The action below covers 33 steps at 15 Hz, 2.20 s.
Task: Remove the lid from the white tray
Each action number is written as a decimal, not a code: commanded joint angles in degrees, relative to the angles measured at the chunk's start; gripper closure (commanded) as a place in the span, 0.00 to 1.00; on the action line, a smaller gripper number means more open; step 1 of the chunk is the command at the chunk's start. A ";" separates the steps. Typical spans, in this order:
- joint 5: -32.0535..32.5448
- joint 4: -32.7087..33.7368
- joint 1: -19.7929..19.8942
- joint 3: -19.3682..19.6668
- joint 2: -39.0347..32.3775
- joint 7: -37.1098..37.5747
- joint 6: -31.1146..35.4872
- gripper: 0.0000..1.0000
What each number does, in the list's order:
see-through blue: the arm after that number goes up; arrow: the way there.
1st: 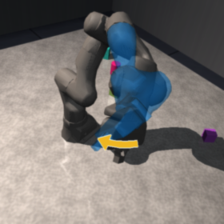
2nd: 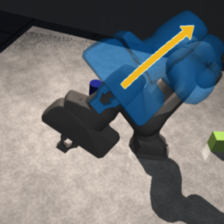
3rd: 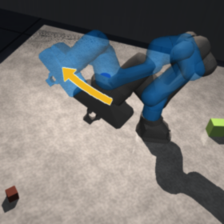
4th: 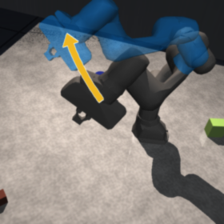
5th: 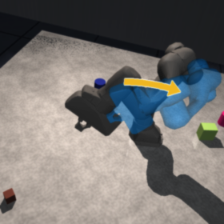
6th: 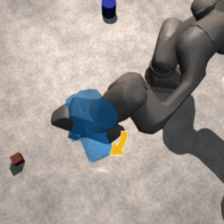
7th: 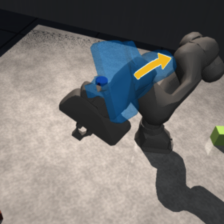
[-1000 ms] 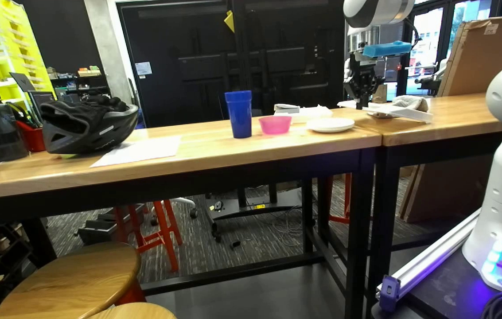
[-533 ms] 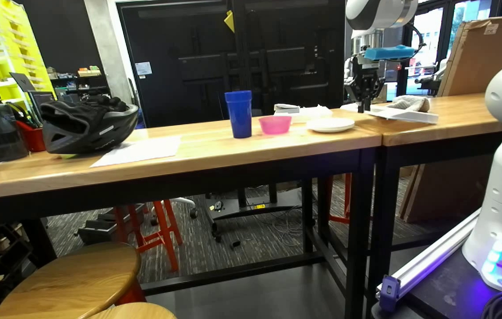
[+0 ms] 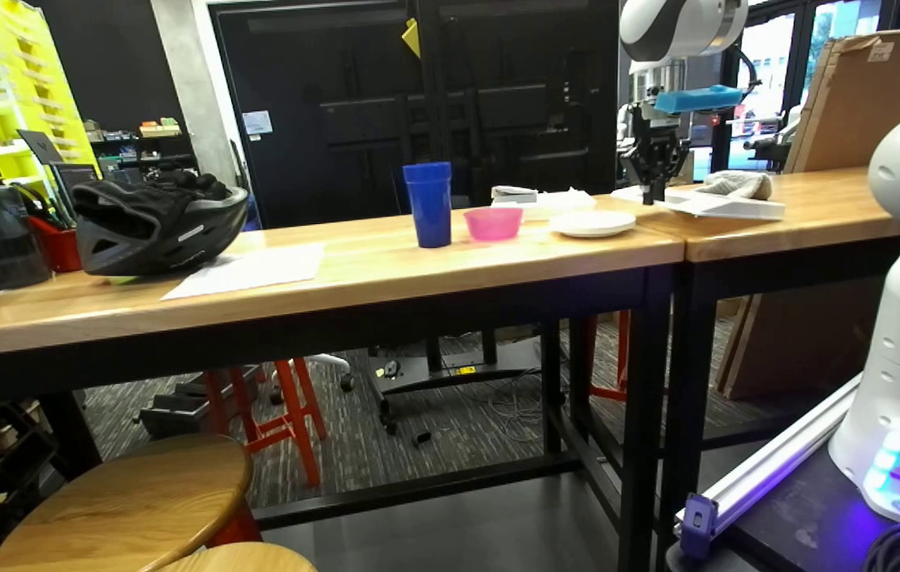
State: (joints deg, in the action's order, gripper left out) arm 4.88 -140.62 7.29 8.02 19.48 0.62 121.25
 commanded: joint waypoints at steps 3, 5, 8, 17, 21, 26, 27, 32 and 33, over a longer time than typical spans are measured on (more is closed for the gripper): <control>-0.45 -0.07 0.56 1.24 -1.10 -4.27 2.78 0.95; -1.26 -0.32 0.55 1.84 -1.61 -5.01 3.23 0.95; -2.14 -0.71 0.74 2.76 -2.69 -5.87 3.75 0.95; -2.83 -0.78 0.33 3.80 -4.02 -9.37 4.82 0.95; -4.67 -0.65 0.26 4.03 -4.57 -12.11 4.79 0.43; -7.18 -0.69 0.29 4.36 -4.67 -15.31 4.79 0.10; -7.22 -0.68 0.16 4.22 -4.01 -15.99 4.43 0.04; -4.73 0.72 -0.22 3.13 -0.20 -18.70 2.58 0.00; -3.85 1.56 -0.22 2.87 0.54 -19.08 1.86 0.00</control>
State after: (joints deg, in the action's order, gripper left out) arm -0.78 -140.18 7.18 11.51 16.29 -16.81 125.48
